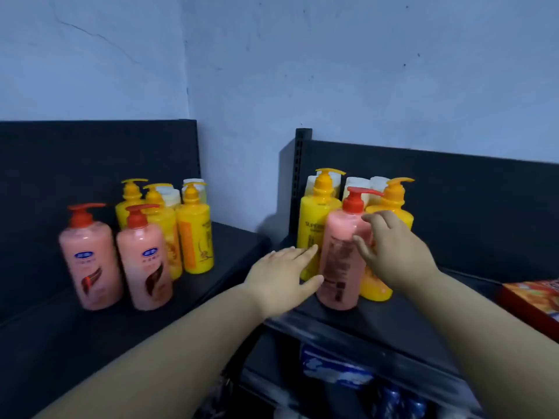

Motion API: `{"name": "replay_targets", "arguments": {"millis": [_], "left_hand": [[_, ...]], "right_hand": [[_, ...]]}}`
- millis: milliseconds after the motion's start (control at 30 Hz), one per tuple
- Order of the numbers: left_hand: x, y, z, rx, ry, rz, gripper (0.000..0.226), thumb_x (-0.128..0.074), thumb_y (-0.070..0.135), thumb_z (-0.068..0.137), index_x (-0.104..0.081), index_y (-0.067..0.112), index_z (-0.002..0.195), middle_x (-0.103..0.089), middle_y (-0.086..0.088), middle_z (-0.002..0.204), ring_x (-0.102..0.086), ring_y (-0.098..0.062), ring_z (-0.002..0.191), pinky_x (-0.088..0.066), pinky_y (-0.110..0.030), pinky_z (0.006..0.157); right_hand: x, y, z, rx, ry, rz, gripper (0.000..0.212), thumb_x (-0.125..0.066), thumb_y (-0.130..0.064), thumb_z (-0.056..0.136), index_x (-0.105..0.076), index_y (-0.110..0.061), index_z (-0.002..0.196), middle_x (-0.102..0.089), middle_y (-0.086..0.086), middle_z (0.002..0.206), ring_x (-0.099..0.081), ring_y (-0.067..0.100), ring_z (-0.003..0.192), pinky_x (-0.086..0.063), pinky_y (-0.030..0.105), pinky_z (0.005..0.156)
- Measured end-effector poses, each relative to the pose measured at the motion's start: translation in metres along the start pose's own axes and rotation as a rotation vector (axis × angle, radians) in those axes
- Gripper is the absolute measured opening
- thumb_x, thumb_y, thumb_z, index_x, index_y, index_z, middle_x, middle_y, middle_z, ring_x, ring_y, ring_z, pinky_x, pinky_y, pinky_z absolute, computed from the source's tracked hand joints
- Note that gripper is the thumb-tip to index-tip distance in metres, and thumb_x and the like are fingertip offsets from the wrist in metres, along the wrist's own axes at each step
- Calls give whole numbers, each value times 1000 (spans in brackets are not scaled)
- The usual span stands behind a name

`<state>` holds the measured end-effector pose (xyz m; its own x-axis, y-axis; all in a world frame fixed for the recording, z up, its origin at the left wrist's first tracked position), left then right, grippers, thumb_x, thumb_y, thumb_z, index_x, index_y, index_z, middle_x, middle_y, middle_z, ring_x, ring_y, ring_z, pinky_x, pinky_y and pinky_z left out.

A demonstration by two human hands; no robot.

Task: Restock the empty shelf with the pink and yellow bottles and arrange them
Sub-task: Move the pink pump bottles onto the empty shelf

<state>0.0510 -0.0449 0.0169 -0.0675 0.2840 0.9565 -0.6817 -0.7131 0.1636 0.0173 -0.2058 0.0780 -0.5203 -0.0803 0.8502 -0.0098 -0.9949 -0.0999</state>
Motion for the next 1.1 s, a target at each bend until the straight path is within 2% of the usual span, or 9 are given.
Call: {"name": "replay_targets", "arguments": {"millis": [167, 367, 500, 600, 700, 800, 900, 1000, 1100], "left_hand": [[-20, 23, 46, 219, 161, -246, 98, -54, 53, 86, 13, 20, 149, 0, 0, 158, -14, -21, 144, -27, -37, 113], [-38, 24, 62, 422, 379, -683, 123, -81, 39, 66, 10, 23, 148, -3, -3, 153, -7, -23, 142, -19, -44, 115], [-26, -2, 62, 430, 403, -726, 115, -88, 42, 51, -19, 33, 143, -30, 6, 137, -37, -14, 125, -39, -38, 104], [-25, -24, 60, 352, 359, -911, 92, -90, 37, 45, -42, 36, 123, -53, 11, 123, -55, -7, 111, -50, -35, 93], [-28, -47, 55, 284, 257, -1106, 79, -90, 31, 41, -51, 34, 110, -63, 10, 113, -62, -5, 105, -52, -28, 88], [-28, -63, 42, 341, 230, -964, 60, -87, 28, 62, -56, 29, 112, -67, 8, 106, -64, -5, 99, -52, -29, 88], [-33, -65, 29, 351, 276, -816, 42, -78, 32, 74, -56, 40, 109, -66, 15, 104, -61, -1, 98, -51, -32, 92], [-51, -49, 25, 297, 199, -865, 77, -84, 38, 59, -45, 37, 126, -55, 12, 120, -55, -2, 110, -49, -35, 96], [-68, -41, 29, 367, 236, -686, 119, -84, 54, 39, -25, 30, 139, -38, 9, 127, -37, -7, 124, -40, -35, 103]], "right_hand": [[-14, 9, 17, 29, 46, 170, 52, -58, -34, 88, -45, -5, 130, -50, 12, 128, -46, 28, 117, -36, 32, 96], [-9, -1, 19, 13, 180, 174, 53, -67, -47, 77, -53, -5, 106, -50, 11, 105, -52, 28, 94, -43, 35, 70], [-9, 1, 27, -11, 184, 386, 53, -71, -47, 75, -51, -11, 108, -43, 0, 102, -50, 21, 99, -40, 26, 78], [-29, 7, 33, -96, 74, 650, 78, -77, -47, 68, -41, -11, 127, -42, 0, 116, -46, 19, 115, -41, 34, 98], [-59, -1, 31, -111, -110, 823, 100, -79, -48, 63, -26, -15, 141, -42, 5, 136, -43, 20, 126, -41, 42, 105], [-77, -8, 28, -86, -173, 805, 98, -81, -43, 65, -27, -18, 142, -39, 3, 137, -37, 16, 129, -33, 37, 110], [-91, -13, 26, -92, -222, 794, 104, -78, -62, 52, -35, -22, 138, -44, 2, 130, -40, 16, 125, -36, 38, 108], [-108, -14, 24, -116, -325, 897, 110, -75, -57, 45, -29, -20, 138, -47, 0, 129, -47, 15, 121, -42, 37, 103], [-111, -14, 21, -111, -305, 903, 100, -71, -48, 47, -30, -20, 133, -49, 0, 124, -51, 15, 115, -45, 36, 98]]}}
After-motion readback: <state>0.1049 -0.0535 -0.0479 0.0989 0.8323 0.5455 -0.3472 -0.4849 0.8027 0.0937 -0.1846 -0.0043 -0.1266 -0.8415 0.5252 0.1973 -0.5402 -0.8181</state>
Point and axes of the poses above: each hand's wrist, its own z-axis towards the middle knuckle, its own x-axis out of the back of the hand, y = z × x, the point moved 7 cm from there along z, towards the middle knuckle
